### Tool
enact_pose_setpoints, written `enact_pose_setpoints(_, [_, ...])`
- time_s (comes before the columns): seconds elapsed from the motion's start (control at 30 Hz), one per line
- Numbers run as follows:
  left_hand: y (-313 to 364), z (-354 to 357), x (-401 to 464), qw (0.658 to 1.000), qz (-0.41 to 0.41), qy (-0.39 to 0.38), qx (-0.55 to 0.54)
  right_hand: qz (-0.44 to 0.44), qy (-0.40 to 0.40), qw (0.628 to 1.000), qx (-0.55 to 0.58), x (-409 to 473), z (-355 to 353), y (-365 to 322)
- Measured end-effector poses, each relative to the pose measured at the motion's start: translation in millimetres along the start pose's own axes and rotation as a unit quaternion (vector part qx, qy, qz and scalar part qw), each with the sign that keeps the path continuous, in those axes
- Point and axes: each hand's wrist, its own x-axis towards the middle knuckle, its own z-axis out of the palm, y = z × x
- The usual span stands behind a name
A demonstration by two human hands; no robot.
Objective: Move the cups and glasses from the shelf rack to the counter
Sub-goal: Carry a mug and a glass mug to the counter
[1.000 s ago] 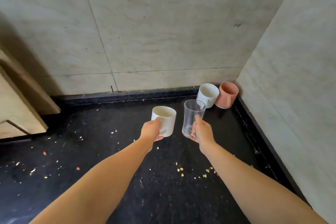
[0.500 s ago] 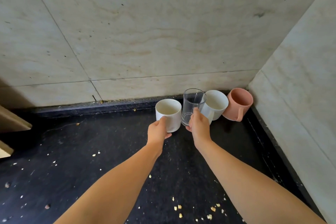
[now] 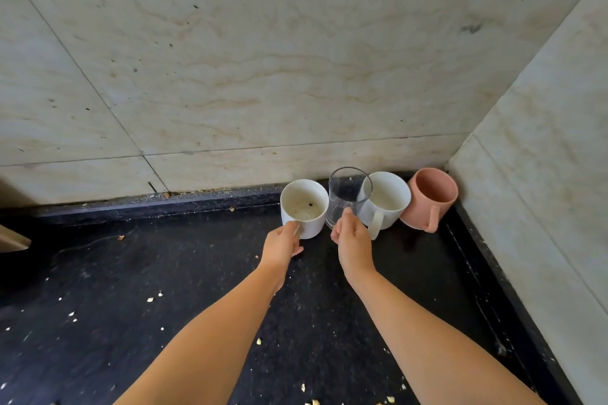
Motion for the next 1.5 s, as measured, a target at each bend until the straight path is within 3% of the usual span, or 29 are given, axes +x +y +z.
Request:
enact_pose_setpoints(0.4, [10, -7, -15, 0.995, 0.028, 0.024, 0.095, 0.066, -0.064, 0.982, -0.166, 2, -15, -20])
enact_pose_setpoints(0.6, [25, -23, -46, 0.967, 0.125, 0.035, 0.22, -0.03, -0.013, 0.964, -0.265, -34, -41, -36])
enact_pose_setpoints(0.7, [33, -27, -67, 0.917, 0.206, 0.019, 0.341, -0.135, 0.006, 0.923, -0.359, -57, -55, -48])
enact_pose_setpoints(0.83, [37, -33, -107, 0.786, 0.308, -0.001, 0.537, -0.281, 0.013, 0.808, -0.518, -82, -66, -59])
enact_pose_setpoints(0.9, [35, -40, -127, 0.729, 0.356, 0.016, 0.584, -0.326, 0.009, 0.761, -0.561, -93, -68, -62])
enact_pose_setpoints(0.97, [30, -49, -142, 0.7, 0.382, 0.04, 0.601, -0.339, 0.002, 0.739, -0.582, -101, -68, -64])
enact_pose_setpoints(1.3, [-4, -64, -207, 0.75, 0.29, 0.189, 0.563, -0.401, -0.13, 0.689, -0.589, -133, -81, -76])
enact_pose_setpoints(1.5, [-46, -55, -266, 0.79, 0.239, 0.26, 0.502, -0.467, -0.208, 0.638, -0.575, -168, -85, -67])
